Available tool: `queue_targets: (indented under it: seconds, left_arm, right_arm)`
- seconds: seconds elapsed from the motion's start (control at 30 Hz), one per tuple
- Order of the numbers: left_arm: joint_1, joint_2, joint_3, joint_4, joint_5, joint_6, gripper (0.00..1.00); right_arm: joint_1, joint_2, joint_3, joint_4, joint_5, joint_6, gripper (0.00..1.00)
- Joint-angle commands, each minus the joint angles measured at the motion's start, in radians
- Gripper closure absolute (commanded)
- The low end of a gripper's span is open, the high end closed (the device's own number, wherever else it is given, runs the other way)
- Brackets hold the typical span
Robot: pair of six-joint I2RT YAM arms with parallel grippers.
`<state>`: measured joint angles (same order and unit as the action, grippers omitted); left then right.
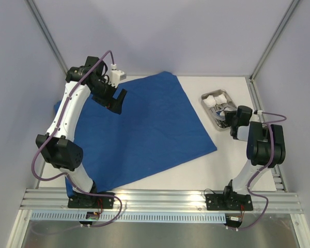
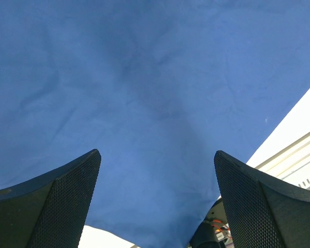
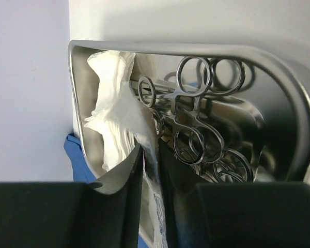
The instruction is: Prepare the surgical pack
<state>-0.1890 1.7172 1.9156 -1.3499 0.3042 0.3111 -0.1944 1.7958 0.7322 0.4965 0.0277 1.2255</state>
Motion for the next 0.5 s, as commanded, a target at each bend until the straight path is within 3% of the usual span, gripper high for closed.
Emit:
queue_targets:
  seconds: [0.0,0.2,0.37,0.47]
  left_arm:
    - [0.003,-0.011,0.008,-0.068,0.003,-0.018,0.0]
    - [0.003,-0.008,0.019,-0.071,0.003,-0.012,0.0]
    - [0.005,0.001,0.025,-0.077,0.016,-0.009,0.0]
    - [0.003,0.007,0.033,-0.083,0.022,-0.009,0.0]
  right_arm:
    - [0.01,-0.004,0.021,0.027,0.064,0.012,0.79]
    - [0.012,-0.099,0.016,-0.123,0.092,-0.024,0.62]
    - [0.01,-0.232,0.039,-0.355,0.135,-0.047,0.4]
    - [0.012,-0.295,0.047,-0.458,0.155,-0.066,0.37]
